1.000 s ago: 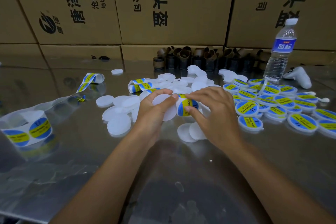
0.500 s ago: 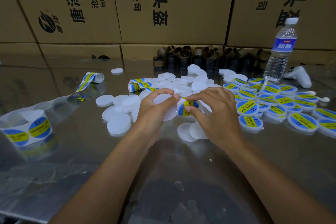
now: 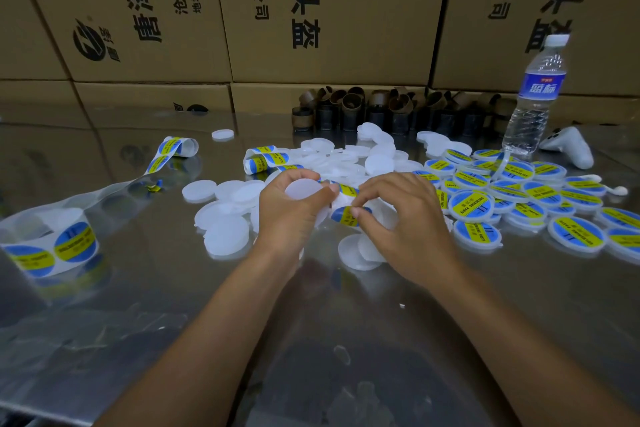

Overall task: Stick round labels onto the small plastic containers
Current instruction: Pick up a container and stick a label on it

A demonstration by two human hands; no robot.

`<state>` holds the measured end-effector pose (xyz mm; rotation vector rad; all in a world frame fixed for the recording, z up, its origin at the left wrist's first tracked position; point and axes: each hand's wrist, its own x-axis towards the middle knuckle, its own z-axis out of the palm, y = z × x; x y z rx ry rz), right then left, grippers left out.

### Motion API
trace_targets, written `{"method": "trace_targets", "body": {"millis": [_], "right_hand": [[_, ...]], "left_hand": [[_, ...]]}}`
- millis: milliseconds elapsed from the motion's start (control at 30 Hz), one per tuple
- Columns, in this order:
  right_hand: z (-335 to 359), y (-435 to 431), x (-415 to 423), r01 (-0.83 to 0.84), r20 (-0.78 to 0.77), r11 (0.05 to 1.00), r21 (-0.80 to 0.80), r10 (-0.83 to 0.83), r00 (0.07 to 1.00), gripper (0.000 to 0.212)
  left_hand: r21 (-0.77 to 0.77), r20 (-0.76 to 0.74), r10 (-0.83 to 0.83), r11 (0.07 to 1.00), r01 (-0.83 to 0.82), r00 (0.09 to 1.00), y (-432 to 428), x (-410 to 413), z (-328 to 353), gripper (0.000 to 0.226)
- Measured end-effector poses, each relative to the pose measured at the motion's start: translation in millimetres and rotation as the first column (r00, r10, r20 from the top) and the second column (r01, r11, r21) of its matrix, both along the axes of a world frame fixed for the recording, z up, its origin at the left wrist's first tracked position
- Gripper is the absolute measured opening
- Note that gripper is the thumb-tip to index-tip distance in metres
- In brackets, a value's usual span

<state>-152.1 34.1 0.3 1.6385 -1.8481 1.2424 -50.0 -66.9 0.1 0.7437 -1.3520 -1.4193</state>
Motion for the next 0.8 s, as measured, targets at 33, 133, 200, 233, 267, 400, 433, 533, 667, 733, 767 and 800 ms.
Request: {"method": "trace_targets", "body": {"millis": [33, 133, 200, 233, 267, 400, 433, 533, 667, 733, 767, 800], "right_hand": [[0.9, 0.3, 1.4, -0.03, 0.031, 1.0, 0.007, 0.03, 0.999, 0.002], [2.9, 0.8, 5.6, -0.101, 0.158, 0.995, -0.009, 0.102, 0.982, 0.002], [3.6, 0.6, 6.6, -0.132, 0.248, 0.991, -0.037, 0.137, 0.959, 0.002], [4.1, 0.2, 6.8, -0.144, 0.289, 0.988, -0.053, 0.153, 0.945, 0.005], [4.8, 0.2, 6.8, -0.154, 0.328, 0.986, -0.069, 0.168, 0.93, 0.01], [8.3, 1.4, 6.8, -0.183, 0.475, 0.977, -0.112, 0.214, 0.853, 0.027], [9.2, 1.8, 6.6, -0.189, 0.504, 0.974, -0.126, 0.227, 0.833, 0.021], [12.9, 2.0, 3.9, -0.194, 0.592, 0.963, -0.187, 0.268, 0.76, 0.009], [18.3, 4.3, 1.3, -0.206, 0.679, 0.935, -0.287, 0.35, 0.645, 0.023], [19.5, 5.2, 0.8, -0.21, 0.673, 0.93, -0.3, 0.363, 0.645, 0.029], [19.9, 5.3, 1.1, -0.219, 0.662, 0.928, -0.3, 0.368, 0.653, 0.029], [20.2, 5.4, 2.1, -0.236, 0.646, 0.924, -0.3, 0.379, 0.663, 0.027]], "left_hand": [[-0.007, 0.005, 0.007, 1.0, -0.007, 1.0, 0.3, -0.2, 0.2, 0.025], [-0.018, 0.039, 0.037, 0.999, -0.037, 0.999, -0.6, -1.5, 0.2, 0.027], [-0.012, 0.067, 0.054, 0.998, -0.054, 0.996, -1.9, -2.2, -1.4, 0.027], [-0.007, 0.076, 0.056, 0.998, -0.056, 0.995, -2.3, -2.4, -2.3, 0.028], [-0.004, 0.088, 0.056, 0.998, -0.056, 0.995, -2.4, -2.3, -2.6, 0.028], [-0.042, 0.151, 0.08, 0.996, -0.075, 0.985, -2.5, -1.6, -2.8, 0.029], [-0.055, 0.163, 0.09, 0.995, -0.082, 0.982, -2.5, -1.3, -2.7, 0.029], [-0.089, 0.199, 0.114, 0.991, -0.098, 0.973, -2.8, -0.1, -3.3, 0.03], [-0.096, 0.227, 0.103, 0.992, -0.083, 0.968, -2.1, 0.4, -3.6, 0.029], [-0.097, 0.238, 0.089, 0.993, -0.068, 0.967, -2.0, 0.2, -3.0, 0.029], [-0.102, 0.24, 0.082, 0.993, -0.059, 0.967, -2.0, 0.2, -2.9, 0.029], [-0.112, 0.242, 0.076, 0.992, -0.05, 0.967, -1.8, 0.4, -2.8, 0.029]]}}
